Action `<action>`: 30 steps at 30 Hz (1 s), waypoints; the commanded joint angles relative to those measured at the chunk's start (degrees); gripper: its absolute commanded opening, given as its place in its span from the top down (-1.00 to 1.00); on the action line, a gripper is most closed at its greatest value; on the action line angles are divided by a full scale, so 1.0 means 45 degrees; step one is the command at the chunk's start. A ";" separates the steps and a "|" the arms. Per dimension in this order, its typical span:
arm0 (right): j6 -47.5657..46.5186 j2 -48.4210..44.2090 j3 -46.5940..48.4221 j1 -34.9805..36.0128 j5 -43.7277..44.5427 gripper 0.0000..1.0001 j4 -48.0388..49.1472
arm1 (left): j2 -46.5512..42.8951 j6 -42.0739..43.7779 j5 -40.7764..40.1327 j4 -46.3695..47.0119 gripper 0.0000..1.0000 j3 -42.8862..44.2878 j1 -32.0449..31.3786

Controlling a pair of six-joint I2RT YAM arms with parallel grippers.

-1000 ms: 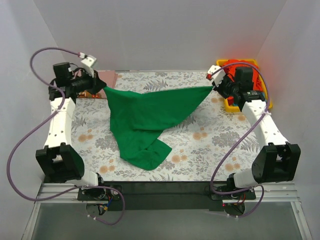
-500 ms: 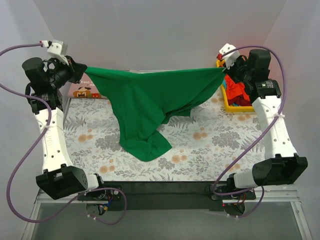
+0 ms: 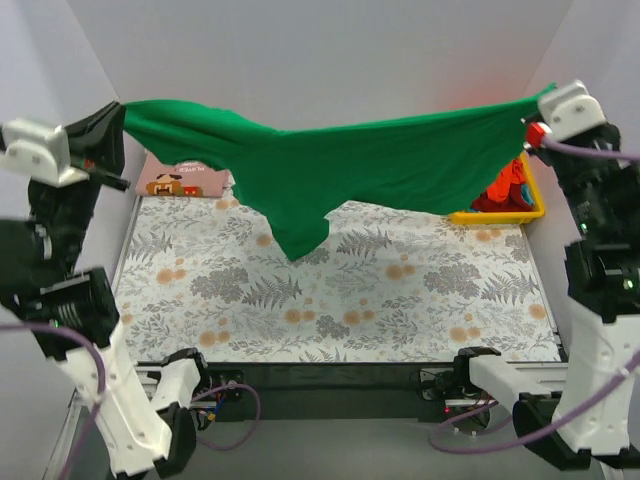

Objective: Fold and stack the t-shirts
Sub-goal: Flatten the tshirt out

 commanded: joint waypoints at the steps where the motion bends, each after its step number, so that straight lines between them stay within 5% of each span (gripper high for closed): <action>1: 0.0275 -0.1065 0.0384 -0.0134 0.1084 0.97 0.1296 | -0.1263 -0.0092 -0.1580 0.0535 1.00 0.0313 0.0127; 13: -0.0465 -0.1578 0.1695 -0.0134 0.1769 0.97 0.2351 | -0.0935 0.1177 -0.2931 -0.0832 1.00 0.3168 0.0108; 17: -0.0525 -0.1401 0.0662 -0.0134 0.0739 0.97 0.2371 | -0.0855 0.1275 -0.1979 -0.1261 1.00 0.1999 0.0127; 30: -0.0427 0.0023 -0.6329 -0.0114 -0.2388 0.97 0.2898 | -0.1111 0.1938 0.1404 -0.1089 1.00 -0.6146 0.0127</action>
